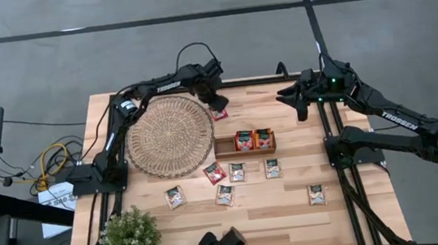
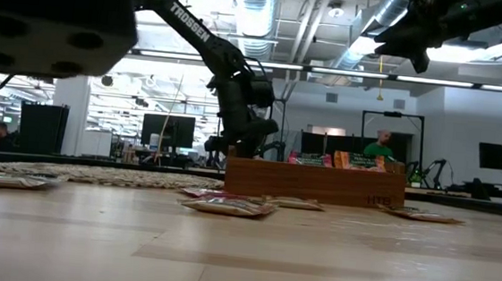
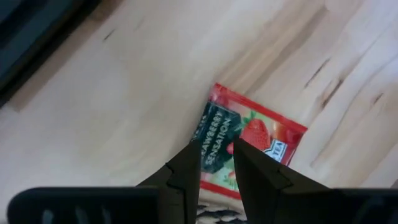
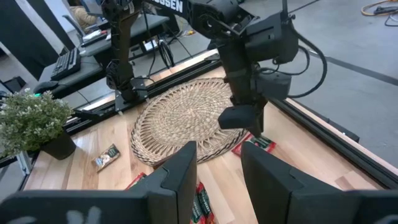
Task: Pick & Place Tea
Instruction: Put the red tea bag into the middle section of the wooden organizer
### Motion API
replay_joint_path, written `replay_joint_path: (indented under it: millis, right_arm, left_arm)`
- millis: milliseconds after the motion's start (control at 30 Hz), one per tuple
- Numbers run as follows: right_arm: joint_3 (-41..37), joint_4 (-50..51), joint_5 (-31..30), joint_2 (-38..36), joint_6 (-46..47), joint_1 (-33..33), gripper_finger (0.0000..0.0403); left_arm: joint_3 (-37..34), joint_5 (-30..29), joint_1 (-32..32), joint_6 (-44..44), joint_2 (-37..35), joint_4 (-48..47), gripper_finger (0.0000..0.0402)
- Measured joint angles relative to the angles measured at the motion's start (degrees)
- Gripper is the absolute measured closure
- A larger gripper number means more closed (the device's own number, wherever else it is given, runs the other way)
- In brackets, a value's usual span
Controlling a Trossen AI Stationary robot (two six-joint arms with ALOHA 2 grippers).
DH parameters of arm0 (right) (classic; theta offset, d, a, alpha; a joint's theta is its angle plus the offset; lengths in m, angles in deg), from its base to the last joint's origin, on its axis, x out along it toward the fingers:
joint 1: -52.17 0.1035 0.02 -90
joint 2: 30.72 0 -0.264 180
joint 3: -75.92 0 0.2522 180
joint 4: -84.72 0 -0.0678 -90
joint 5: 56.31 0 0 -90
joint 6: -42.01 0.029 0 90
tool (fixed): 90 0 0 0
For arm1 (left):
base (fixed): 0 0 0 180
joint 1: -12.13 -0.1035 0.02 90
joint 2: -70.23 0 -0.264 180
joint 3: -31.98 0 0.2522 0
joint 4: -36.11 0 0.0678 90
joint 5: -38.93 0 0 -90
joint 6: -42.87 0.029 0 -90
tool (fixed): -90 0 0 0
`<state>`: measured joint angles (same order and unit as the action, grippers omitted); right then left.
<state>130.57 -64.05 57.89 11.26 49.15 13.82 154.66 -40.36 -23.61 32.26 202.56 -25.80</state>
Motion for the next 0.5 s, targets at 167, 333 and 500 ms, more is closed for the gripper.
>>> replay_joint_path:
  millis: [167, 333, 500]
  right_arm:
    - [0.0, 0.0, 0.03, 0.0, 0.02, -0.02, 0.0284]
    - [0.0, 0.0, 0.03, 0.0, 0.0, -0.02, 0.0284]
    - [0.02, 0.0, 0.01, 0.0, 0.05, -0.04, 0.0284]
  left_arm:
    - [1.23, 3.43, -1.92, -3.24, 0.0, 1.01, 0.0316]
    - [1.23, 4.28, -2.66, -3.1, 0.69, 1.2, 0.0316]
    - [3.63, 6.23, -2.25, -0.55, 4.75, -1.48, 0.0316]
